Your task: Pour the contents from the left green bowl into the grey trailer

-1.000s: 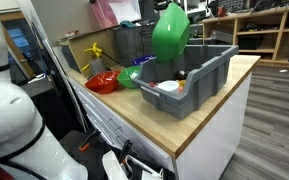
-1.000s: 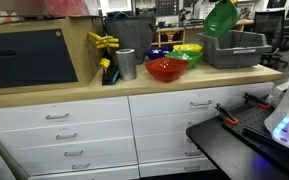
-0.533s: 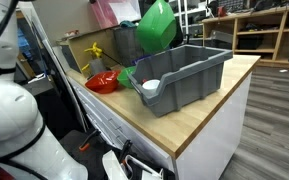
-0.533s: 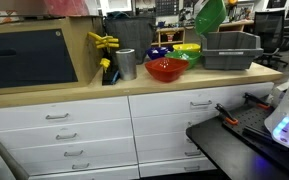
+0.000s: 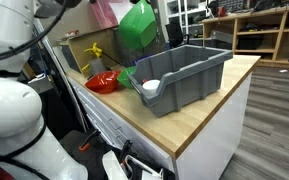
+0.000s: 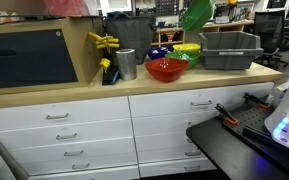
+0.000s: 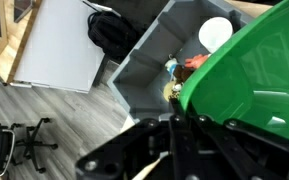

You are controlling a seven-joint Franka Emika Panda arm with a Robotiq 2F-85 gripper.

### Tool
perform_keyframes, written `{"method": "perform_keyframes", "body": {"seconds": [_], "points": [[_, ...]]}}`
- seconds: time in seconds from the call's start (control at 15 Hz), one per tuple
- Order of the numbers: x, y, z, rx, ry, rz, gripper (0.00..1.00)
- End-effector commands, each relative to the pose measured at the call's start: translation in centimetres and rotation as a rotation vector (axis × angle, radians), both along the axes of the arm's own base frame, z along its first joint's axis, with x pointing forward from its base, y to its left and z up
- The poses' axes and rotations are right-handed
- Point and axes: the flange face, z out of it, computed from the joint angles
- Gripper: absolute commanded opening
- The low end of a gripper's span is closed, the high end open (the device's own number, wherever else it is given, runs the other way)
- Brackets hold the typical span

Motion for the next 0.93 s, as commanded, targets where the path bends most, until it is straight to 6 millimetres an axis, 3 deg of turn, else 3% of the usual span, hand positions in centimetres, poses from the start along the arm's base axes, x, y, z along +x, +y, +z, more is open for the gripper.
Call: {"method": "perform_keyframes", "body": {"seconds": [0.0, 0.2, 0.6, 0.73, 0.8, 0.87], "points": [[0.9, 1.5, -0.3, 0.149, -0.062, -0.002, 0.01], [1.7, 4.3, -1.3, 0.312, -0.125, -0.020, 0.01], [3.5, 12.5, -2.8, 0.633, -0.236, -0.072, 0.01], [4.8, 14.1, -3.1, 0.726, -0.307, -0.075, 0.01], [4.8, 13.6, -1.7, 0.769, -0.343, -0.077, 0.01], [5.4, 13.7, -1.7, 0.802, -0.372, -0.077, 0.01]]}}
